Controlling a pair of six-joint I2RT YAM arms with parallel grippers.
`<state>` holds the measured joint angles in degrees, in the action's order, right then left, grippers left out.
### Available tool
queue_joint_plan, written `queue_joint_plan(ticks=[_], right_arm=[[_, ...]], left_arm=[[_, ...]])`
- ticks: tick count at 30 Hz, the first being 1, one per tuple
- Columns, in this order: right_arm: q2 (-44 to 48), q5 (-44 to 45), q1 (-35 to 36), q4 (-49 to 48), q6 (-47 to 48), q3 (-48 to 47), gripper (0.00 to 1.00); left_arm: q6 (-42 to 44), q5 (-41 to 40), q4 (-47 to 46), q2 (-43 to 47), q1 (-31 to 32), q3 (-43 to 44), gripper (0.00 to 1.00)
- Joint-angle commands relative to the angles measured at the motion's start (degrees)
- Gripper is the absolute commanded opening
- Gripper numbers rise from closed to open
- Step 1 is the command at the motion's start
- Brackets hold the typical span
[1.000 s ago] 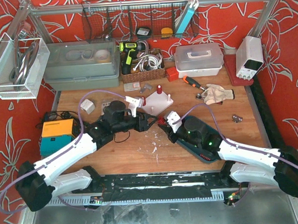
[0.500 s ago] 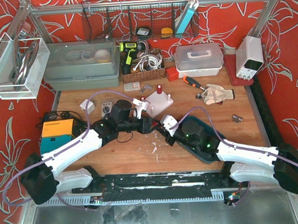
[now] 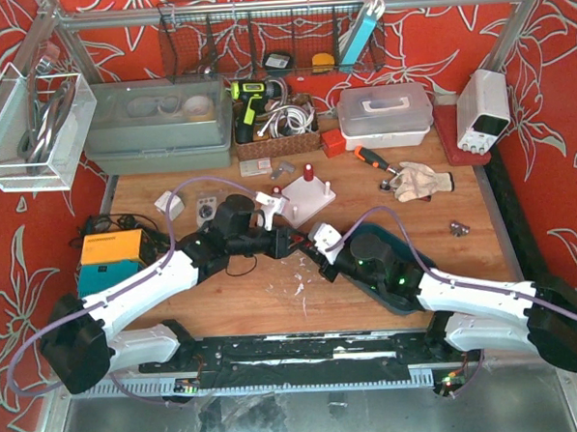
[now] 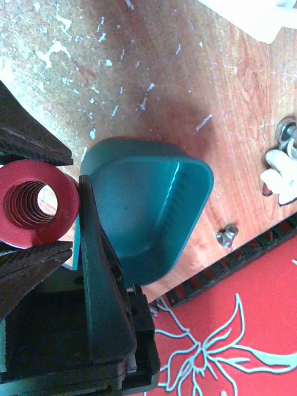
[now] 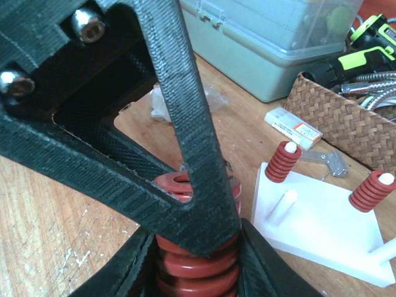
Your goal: Install the large spring
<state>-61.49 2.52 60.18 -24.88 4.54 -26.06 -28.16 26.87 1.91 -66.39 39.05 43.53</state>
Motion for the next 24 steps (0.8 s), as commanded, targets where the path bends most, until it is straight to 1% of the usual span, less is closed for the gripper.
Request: queue_joint_plan(ticks=[1,6,10,11,12,13,17,24], right_arm=[[-1.4,1.7,0.4,-0.5,0.6,-1.6,0.17],[-1.8,3.3,0.4,4.1,-1.2,-4.1,0.61],[1.0,7.8,0.3,9.1,-3.7,-5.2,0.85],[2.0,9.5,0.3,9.6,-3.9,-4.7,0.90],[3.1,11.5,0.2,9.5,-4.1,-4.1,0.97],[4.2,13.2,-0.2,9.5,-4.5,-3.6,0.99],[8.7,19.0,-3.5,11.1,-7.2,-1.7,0.99],[14.9,26.6,-13.4,16.7,-16.5,1.4,0.99]], left_arm=[[-1.0,3.3,-4.7,1.2,0.5,-1.4,0.05],[-0.1,-1.7,-4.8,2.3,0.5,-1.7,0.00],[2.8,-10.0,-2.4,1.9,0.6,0.3,0.00],[3.6,-12.2,-1.7,1.5,0.5,1.3,0.00],[4.4,-13.9,-1.0,0.9,0.5,2.0,0.00],[5.2,-16.0,-0.4,0.2,0.5,2.8,0.00],[8.7,-23.8,2.9,-4.3,0.5,6.9,0.00],[13.0,-33.5,7.4,-12.6,0.5,13.8,0.00]])
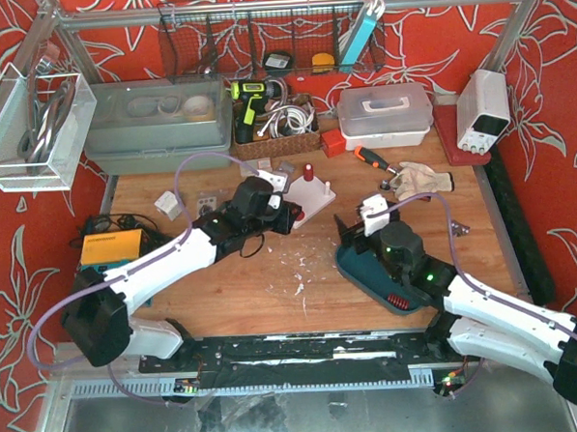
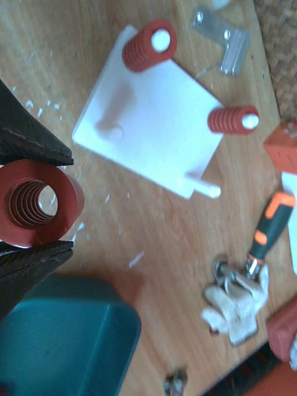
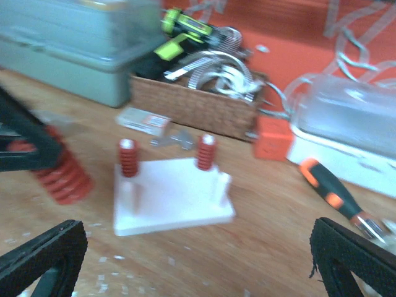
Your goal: Install the large spring
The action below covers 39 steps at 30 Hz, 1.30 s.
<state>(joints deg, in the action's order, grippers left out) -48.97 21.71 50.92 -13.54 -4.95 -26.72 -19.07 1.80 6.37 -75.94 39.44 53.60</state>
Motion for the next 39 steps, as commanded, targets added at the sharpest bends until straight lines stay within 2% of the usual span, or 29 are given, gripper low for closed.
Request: queue_joint_plan(ticks=[1,6,22,33,39], right_arm=[[3.1,8.0,-5.0,6.5,-8.1,2.4,0.99],[5.7,9.4,-6.2,6.6,-9.1,4.0,0.99],[5.4,9.4,-6.6,6.9,-8.9,4.3,0.99],[5.4,7.2,-6.7,6.2,-8.3,4.1,0.99],[5.1,7.0,-6.7,6.1,-8.2,4.1,0.99]], left_arm=[[4.3,-9.6,3.6,-4.0,0.1,4.7,0.00],[6.2,-14.6,4.0,-7.4,0.1,7.2,0.00],[7.6,-14.1,4.6,-17.8,0.1,14.0,0.00],[7.8,-15.3,4.4,-22.7,0.1,15.0,0.00],[7.9,-16.3,3.5,-25.2,0.1,15.0,0.04]])
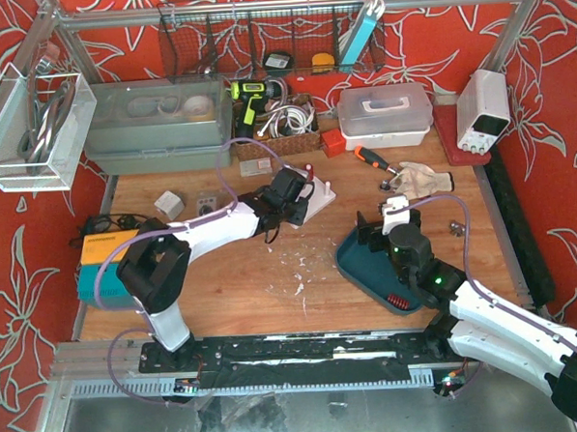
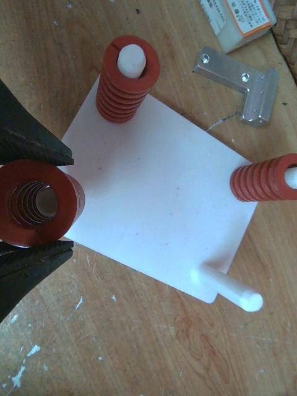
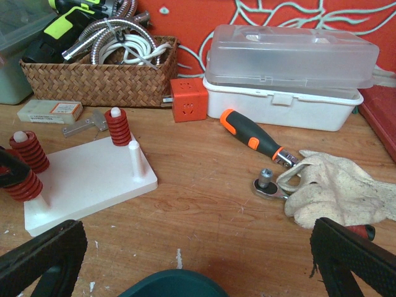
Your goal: Install the large spring
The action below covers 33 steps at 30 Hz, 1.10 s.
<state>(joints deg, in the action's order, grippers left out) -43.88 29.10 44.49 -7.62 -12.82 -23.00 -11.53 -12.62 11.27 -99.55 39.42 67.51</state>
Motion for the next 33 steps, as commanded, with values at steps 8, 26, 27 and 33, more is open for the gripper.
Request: queue_joint_plan(ticks=[8,26,27,33], right_arm=[[-0.6,-0.4,-0.3,0.1,-0.4,0.2,0.99],[-4.5,-10.1,-0.5,26.2,-9.6,-12.0,0.99],[-5.0,-12.1,-0.5,31.2,-10.4,-14.3,0.98],[-6.5,-16.4,-0.7,50.8,-13.1,-21.1,0.92]], left_arm=[[-0.1,-2.4,-1.7,-4.5,0.1,1.4,0.22],[-4.6,0.2,-0.1,7.2,0.1,-1.8,0.93],[-5.2,1.2,-0.1,8.9,0.1,-2.5,0.99],[-5.0,4.7,-0.6,16.9,0.1,-6.4,1.00]])
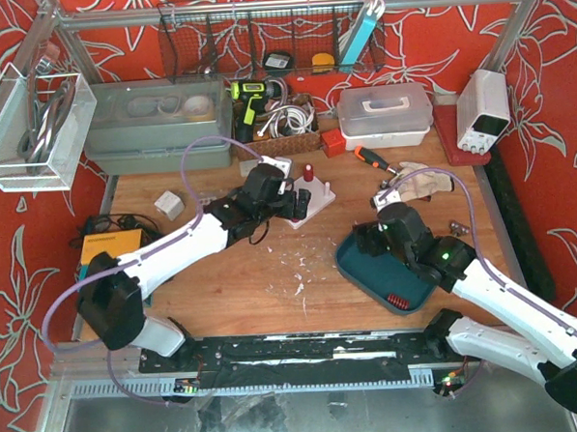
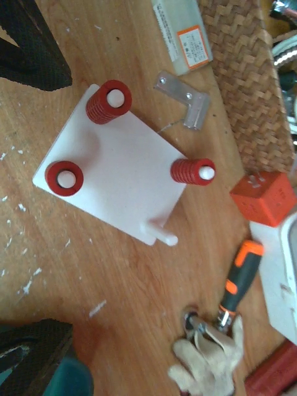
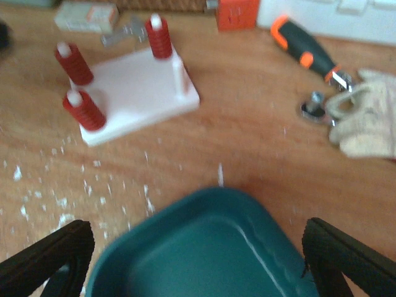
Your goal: Install the large spring
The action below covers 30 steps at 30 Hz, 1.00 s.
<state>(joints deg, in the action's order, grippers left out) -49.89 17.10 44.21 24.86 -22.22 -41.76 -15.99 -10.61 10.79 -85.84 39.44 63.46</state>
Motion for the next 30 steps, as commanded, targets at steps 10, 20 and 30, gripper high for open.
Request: queue_joint_plan(ticks=[10,20,30], right_arm=[[-13.5,-26.4,-8.4,19.9,-7.7,-3.5,0.62],[-11.5,-22.6,-11.1,18.4,-7.5,-5.3,0.68],[-5.7,-22.0,-12.6,24.5,-7.8,-6.8,0.72]], left_arm=[[1.5,4.2,-3.0,8.8,0.1,-9.9,1.00],[0.3,15.6,1.7,12.1,0.1,-8.1,1.00],[2.2,27.8,4.2,17.7,0.1,-12.8,1.00]])
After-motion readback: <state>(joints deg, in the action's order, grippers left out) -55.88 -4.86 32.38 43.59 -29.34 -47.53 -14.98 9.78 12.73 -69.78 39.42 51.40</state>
